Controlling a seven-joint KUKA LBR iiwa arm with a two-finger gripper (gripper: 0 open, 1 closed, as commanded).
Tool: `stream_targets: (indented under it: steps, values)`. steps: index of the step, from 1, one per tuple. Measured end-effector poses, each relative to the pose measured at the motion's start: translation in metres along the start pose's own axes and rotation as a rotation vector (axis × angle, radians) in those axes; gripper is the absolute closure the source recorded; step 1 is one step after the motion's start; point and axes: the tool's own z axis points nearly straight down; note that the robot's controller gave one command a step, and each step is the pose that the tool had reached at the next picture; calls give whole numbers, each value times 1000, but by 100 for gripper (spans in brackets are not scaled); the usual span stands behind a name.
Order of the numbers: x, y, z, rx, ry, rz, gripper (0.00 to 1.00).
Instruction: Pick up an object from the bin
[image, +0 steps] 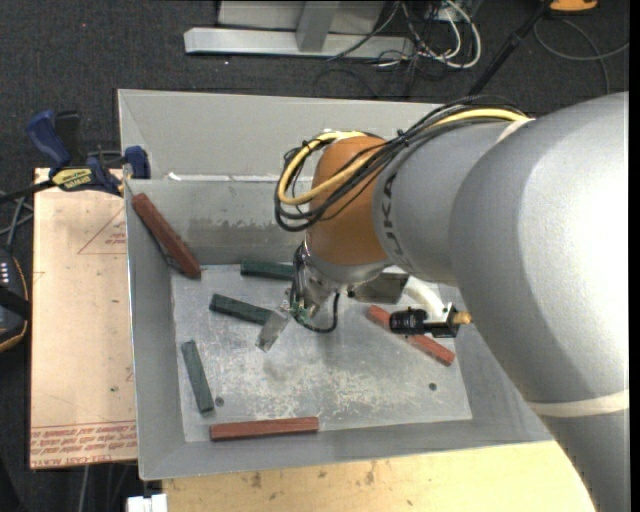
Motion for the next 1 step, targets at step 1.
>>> stream_targets:
  steps: [1]
  values:
    - [0, 0, 0, 0, 0, 0, 0]
